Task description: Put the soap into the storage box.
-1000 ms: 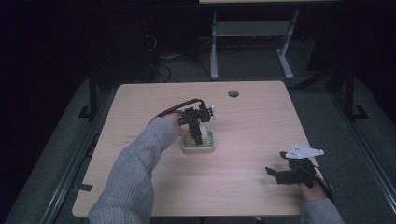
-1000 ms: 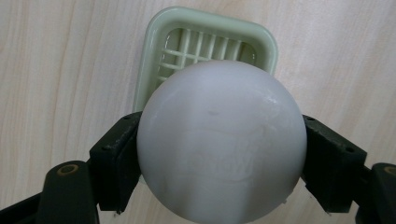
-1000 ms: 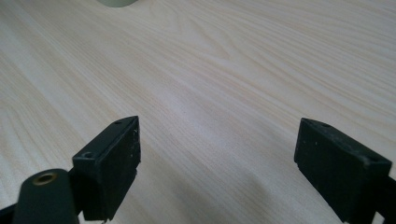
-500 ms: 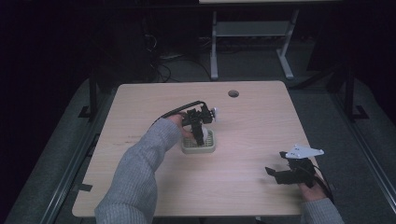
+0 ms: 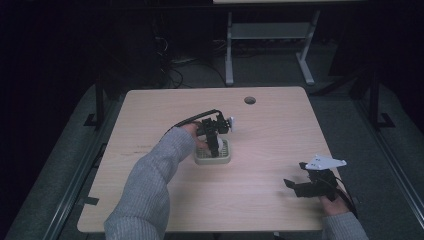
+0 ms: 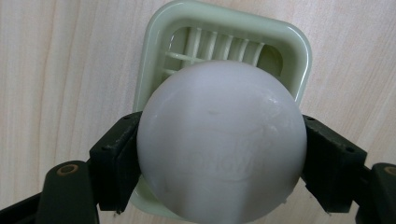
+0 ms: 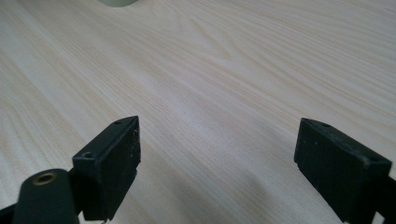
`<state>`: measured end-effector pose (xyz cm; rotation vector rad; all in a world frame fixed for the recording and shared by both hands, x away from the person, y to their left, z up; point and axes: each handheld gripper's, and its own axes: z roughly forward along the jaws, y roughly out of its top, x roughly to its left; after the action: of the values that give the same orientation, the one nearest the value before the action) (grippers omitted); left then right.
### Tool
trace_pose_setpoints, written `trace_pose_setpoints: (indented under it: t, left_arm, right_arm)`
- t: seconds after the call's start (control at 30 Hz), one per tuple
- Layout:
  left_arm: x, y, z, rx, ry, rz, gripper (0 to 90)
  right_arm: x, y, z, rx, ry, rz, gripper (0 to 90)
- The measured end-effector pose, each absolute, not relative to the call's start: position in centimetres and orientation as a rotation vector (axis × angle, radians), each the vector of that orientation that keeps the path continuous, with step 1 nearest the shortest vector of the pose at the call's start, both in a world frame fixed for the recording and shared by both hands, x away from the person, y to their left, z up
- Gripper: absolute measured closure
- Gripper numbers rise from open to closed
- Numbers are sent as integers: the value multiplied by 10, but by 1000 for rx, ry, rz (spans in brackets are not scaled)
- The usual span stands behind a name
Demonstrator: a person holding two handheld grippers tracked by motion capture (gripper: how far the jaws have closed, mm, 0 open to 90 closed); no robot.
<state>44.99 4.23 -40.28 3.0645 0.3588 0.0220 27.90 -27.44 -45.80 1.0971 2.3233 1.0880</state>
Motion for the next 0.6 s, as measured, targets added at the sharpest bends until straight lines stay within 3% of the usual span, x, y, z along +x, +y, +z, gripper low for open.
trace_pose_setpoints:
  t: [0.6]
  left_arm:
    - [451, 40, -408, 3072, 367, 10, 222]
  right_arm:
    - [279, -274, -458, 1097, 2325, 1087, 139]
